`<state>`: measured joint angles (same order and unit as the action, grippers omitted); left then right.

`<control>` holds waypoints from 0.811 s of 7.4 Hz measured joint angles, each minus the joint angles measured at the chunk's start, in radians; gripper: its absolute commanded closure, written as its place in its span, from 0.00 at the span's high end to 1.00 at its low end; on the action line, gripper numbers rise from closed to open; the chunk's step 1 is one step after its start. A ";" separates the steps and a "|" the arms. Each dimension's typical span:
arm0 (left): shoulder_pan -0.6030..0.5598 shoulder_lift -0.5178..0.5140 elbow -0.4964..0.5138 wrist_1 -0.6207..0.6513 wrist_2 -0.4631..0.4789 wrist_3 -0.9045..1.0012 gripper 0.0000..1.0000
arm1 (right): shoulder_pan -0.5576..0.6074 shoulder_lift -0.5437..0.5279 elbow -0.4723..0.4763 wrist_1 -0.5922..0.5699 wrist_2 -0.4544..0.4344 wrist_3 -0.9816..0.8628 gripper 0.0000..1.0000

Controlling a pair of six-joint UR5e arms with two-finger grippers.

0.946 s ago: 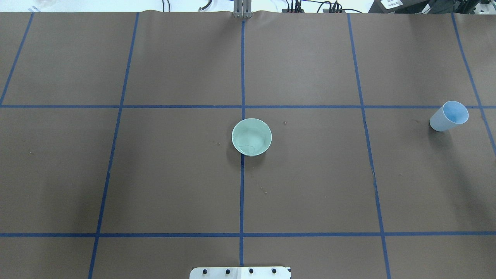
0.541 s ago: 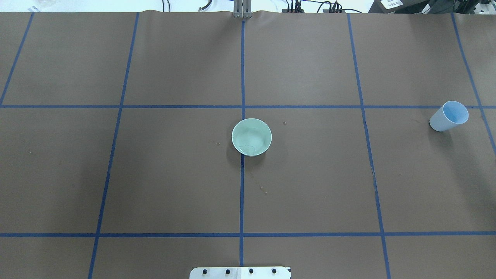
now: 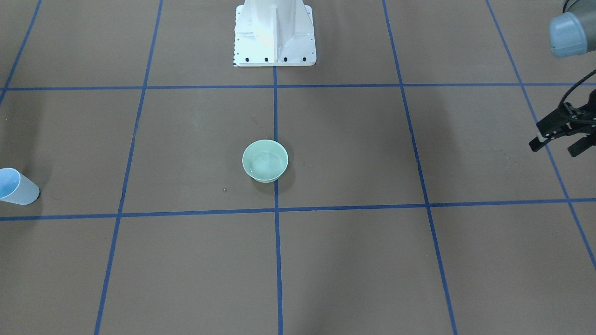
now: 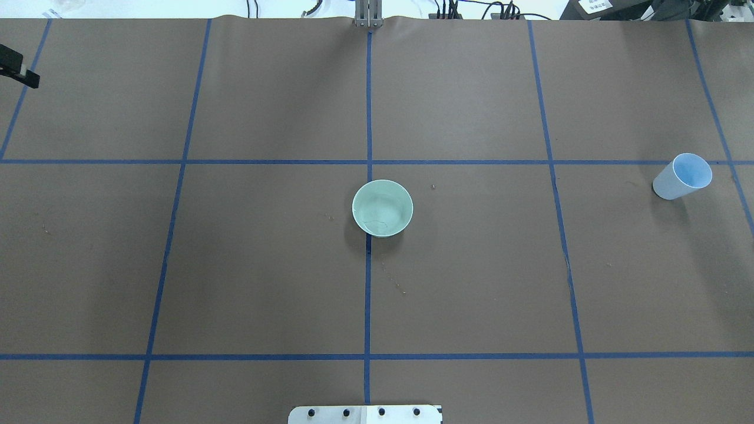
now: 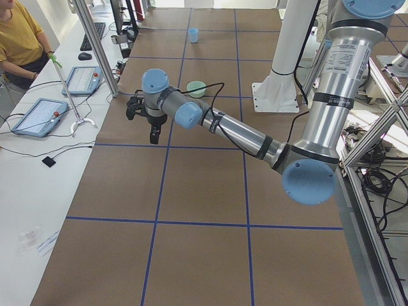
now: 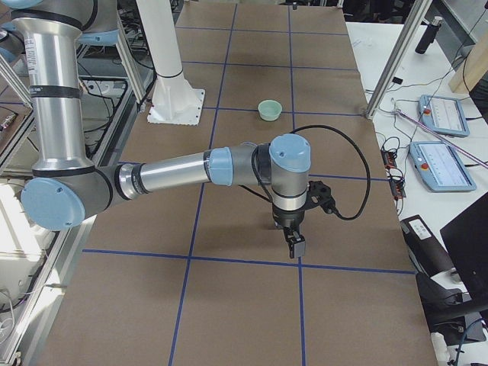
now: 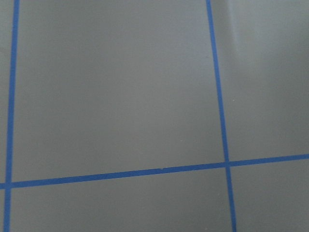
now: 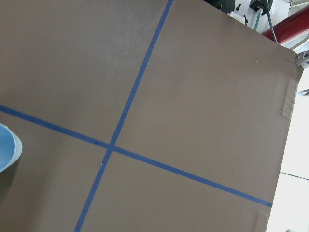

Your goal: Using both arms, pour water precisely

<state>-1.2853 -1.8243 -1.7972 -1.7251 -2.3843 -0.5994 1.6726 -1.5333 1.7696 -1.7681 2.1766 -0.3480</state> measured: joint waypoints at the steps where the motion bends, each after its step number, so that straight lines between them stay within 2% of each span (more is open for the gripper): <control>1: 0.054 -0.035 -0.003 0.000 0.037 -0.064 0.99 | 0.003 -0.008 -0.012 -0.007 0.010 0.032 0.99; 4: 0.275 -0.152 -0.007 0.000 0.195 -0.289 0.99 | 0.003 -0.032 -0.045 0.003 0.020 0.111 0.99; 6: 0.436 -0.241 0.026 0.001 0.306 -0.423 0.99 | 0.003 -0.060 -0.074 0.068 0.038 0.143 1.00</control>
<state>-0.8497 -2.0652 -1.7715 -1.7238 -2.0783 -1.0221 1.6751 -1.5931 1.6961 -1.7002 2.2147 -0.2052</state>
